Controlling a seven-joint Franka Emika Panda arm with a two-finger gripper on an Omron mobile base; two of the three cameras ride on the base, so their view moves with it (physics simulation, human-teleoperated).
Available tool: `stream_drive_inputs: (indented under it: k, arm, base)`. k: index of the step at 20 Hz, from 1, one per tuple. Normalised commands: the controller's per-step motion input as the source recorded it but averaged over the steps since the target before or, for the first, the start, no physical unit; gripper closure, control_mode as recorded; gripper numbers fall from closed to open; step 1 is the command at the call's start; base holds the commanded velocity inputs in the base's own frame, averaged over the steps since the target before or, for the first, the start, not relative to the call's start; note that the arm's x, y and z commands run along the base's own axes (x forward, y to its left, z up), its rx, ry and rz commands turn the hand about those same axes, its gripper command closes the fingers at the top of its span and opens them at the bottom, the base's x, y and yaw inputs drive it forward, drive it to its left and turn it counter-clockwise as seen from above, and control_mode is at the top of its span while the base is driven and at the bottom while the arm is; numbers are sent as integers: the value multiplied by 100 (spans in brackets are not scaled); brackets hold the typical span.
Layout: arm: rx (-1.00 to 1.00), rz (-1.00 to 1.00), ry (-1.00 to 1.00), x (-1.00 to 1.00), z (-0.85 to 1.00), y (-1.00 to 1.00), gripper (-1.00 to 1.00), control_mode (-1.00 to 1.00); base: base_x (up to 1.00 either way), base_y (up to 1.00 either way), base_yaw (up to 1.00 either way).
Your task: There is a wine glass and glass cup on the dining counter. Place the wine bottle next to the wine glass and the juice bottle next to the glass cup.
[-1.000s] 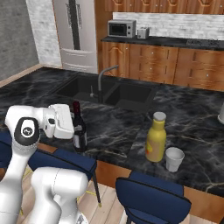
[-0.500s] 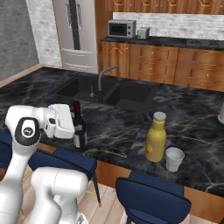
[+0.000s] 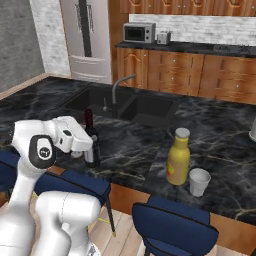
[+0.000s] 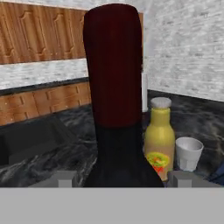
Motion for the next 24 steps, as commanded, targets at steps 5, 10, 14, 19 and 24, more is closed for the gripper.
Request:
stream_drive_inputs:
  k: [5,10,14,19,24]
  arm:
    - [4,48,1,27,0,0,100,-100]
    - [3,49,6,25,-2,4,100,-100]
    - [7,53,3,18,-1,0,100,-100]
    - [5,46,16,11,1,6,100,-100]
    - [4,49,13,3,0,14,100,-100]
  base:
    - [0,0,0]
    - [0,0,0]
    - [0,0,0]
    - [0,0,0]
    - [0,0,0]
